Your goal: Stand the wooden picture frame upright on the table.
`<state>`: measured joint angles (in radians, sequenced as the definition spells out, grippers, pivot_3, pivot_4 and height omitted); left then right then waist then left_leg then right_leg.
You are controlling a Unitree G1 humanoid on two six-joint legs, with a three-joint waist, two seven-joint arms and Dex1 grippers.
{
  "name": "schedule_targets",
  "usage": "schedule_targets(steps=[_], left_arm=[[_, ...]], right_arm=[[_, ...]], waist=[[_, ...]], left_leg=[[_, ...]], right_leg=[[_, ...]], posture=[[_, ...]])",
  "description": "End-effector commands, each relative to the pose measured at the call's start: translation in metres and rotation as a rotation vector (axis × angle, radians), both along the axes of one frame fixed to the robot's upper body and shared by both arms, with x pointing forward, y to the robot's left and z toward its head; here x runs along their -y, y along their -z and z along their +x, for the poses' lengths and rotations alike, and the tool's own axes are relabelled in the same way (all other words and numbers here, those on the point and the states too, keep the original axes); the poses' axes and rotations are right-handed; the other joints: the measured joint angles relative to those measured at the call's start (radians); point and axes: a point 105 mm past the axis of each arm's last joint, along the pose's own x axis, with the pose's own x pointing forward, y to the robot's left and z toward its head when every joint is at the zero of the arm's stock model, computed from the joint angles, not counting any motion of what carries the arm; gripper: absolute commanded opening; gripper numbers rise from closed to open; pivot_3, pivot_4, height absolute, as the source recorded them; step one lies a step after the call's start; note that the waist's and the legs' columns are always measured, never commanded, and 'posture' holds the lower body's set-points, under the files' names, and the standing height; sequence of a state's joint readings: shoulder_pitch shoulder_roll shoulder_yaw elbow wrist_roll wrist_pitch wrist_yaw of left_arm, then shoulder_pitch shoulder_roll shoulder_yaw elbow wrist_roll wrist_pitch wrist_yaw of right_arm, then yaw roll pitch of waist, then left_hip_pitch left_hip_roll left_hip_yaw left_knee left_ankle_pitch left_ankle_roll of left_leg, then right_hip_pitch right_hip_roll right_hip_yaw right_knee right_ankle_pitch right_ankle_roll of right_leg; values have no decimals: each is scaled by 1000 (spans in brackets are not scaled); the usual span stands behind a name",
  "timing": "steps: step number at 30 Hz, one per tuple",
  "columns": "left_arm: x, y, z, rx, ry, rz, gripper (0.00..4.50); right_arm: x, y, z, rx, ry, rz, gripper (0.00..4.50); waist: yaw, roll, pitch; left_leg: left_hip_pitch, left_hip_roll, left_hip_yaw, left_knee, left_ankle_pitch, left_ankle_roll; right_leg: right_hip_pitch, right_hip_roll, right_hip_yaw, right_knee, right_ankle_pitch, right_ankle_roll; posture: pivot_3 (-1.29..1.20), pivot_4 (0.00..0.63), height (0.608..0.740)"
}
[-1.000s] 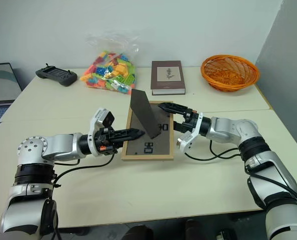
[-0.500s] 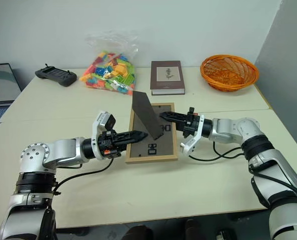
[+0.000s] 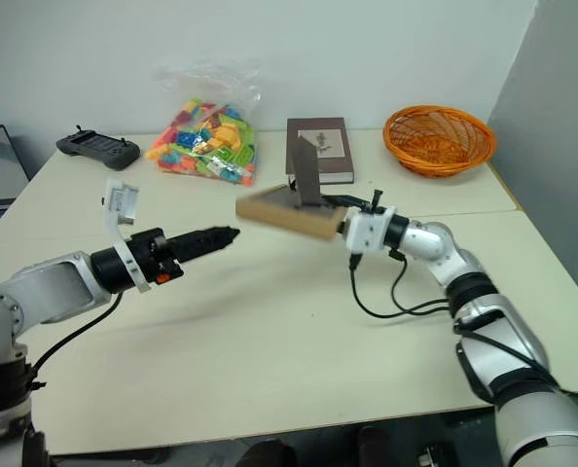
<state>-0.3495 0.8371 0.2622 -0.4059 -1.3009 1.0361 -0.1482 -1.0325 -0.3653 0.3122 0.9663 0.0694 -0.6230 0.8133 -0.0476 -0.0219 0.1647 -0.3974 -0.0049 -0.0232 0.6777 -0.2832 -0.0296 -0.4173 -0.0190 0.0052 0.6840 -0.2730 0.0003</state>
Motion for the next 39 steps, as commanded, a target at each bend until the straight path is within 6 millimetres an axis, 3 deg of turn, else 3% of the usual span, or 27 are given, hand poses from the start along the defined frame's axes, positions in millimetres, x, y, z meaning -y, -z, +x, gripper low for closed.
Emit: schedule_targets(steps=[1,4,9,15,22,23,29,34,39], left_arm=[[5,3,-5,227,-96,181,4500],[0,9,-4,295,-190,194,4500],[-1,17,-7,319,-224,193,4500],[-5,23,-8,303,-218,193,4500],[-3,26,-5,299,-190,210,4500],[-2,27,-5,297,-179,216,4500],[0,27,0,292,-140,212,4500],[-1,27,6,266,-92,205,4500],[-14,20,14,231,-69,201,4500]], right_arm=[[-18,-4,-7,-455,-172,134,1317],[-29,8,-10,-651,-206,172,1317],[-40,22,-10,-787,-202,198,1317],[-44,51,-12,-860,-161,162,1317],[-37,69,-11,-884,-107,182,1317],[-36,71,-11,-881,-100,186,2018],[-28,73,-11,-832,-89,171,3263],[10,74,-13,-790,-37,146,4485],[53,51,-30,-711,11,117,4485]], waist=[[11,0,0],[19,1,0],[24,1,0],[23,0,0],[22,0,0],[22,0,0],[22,0,0],[25,0,0],[32,0,0]], left_leg=[[-1,0,-1,0,0,0],[-1,0,0,-1,-1,2],[-1,-1,0,-1,-3,5],[-1,-2,0,-1,-3,5],[-1,-2,0,-1,-3,5],[-1,-2,0,-1,-3,5],[-1,-1,0,-1,-3,5],[-1,-2,0,-1,-3,5],[-2,-1,-1,0,-3,5]], right_leg=[[0,0,-1,-1,0,0],[-2,0,0,0,0,0],[-3,-1,-1,3,0,0],[-3,-1,-1,3,0,0],[-3,-1,-1,4,0,0],[-3,-1,-1,4,0,0],[-3,-1,-1,4,0,0],[-3,-1,-2,4,0,0],[-3,-2,-3,4,0,0]], posture=[[0,150,740],[0,150,740],[0,150,740],[0,150,740],[0,150,740],[0,150,740],[0,150,740],[0,150,740],[0,150,740]])
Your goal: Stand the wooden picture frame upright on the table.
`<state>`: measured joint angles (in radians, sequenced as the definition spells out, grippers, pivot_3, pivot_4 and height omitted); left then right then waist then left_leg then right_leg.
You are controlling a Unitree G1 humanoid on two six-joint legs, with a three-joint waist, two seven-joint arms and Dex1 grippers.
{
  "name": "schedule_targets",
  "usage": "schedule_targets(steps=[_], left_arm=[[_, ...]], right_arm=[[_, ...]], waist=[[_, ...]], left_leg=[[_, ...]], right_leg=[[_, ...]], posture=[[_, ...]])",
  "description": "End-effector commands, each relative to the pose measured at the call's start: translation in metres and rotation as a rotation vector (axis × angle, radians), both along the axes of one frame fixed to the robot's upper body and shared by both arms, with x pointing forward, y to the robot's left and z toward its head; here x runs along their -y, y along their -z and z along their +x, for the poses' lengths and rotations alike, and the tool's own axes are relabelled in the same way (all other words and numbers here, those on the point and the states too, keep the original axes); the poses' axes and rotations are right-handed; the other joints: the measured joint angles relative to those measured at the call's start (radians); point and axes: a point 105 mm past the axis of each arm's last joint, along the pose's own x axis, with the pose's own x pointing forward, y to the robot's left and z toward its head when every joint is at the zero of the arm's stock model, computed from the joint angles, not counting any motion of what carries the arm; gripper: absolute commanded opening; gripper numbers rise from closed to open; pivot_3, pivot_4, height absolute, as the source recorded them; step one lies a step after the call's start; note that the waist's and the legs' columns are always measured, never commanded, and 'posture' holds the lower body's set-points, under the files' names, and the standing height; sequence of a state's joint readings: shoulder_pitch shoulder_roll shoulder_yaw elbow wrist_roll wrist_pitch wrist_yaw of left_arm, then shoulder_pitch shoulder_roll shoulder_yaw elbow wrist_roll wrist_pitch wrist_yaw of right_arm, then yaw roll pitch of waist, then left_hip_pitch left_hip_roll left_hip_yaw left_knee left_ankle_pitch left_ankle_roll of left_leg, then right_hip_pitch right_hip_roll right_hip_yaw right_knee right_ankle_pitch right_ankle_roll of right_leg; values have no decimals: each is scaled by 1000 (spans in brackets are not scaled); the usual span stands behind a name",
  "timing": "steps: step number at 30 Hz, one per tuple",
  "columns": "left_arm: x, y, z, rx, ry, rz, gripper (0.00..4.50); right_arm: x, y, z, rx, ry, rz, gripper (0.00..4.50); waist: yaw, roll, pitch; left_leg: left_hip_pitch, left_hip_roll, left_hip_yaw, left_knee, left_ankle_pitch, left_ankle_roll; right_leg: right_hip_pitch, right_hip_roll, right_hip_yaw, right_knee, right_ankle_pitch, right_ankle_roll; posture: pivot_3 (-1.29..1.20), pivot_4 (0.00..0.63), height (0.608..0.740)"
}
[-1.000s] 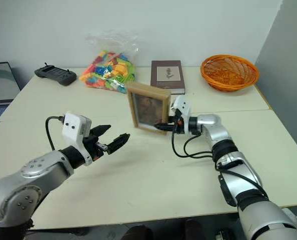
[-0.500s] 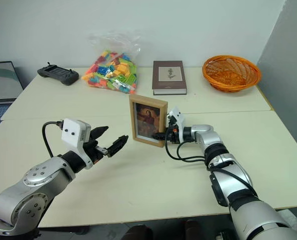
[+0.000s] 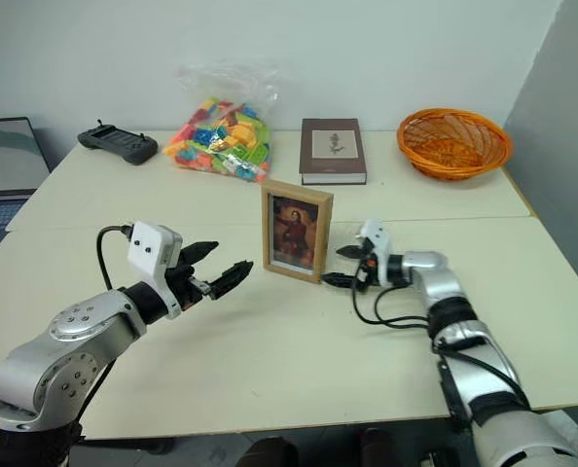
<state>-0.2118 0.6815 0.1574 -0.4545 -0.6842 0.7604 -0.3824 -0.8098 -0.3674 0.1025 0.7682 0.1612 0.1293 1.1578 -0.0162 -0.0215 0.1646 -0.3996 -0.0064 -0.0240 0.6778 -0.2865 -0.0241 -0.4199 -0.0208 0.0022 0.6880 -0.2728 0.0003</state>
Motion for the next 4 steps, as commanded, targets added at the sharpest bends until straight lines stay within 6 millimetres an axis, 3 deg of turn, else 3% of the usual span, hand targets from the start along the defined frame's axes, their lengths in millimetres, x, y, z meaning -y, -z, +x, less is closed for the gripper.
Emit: schedule_targets(steps=[1,4], left_arm=[[-12,-18,2,16,30,14,4500],[-25,-26,-2,-37,100,50,4500]], right_arm=[[16,-43,-18,97,-41,13,4485],[21,-69,-52,79,-111,28,4485]], waist=[[0,0,0],[-5,0,0]], left_leg=[[0,0,0,0,0,0],[0,1,-1,-1,0,0]], right_leg=[[0,0,0,0,0,0],[0,1,-1,0,0,0]], posture=[[0,150,740],[0,150,740]])
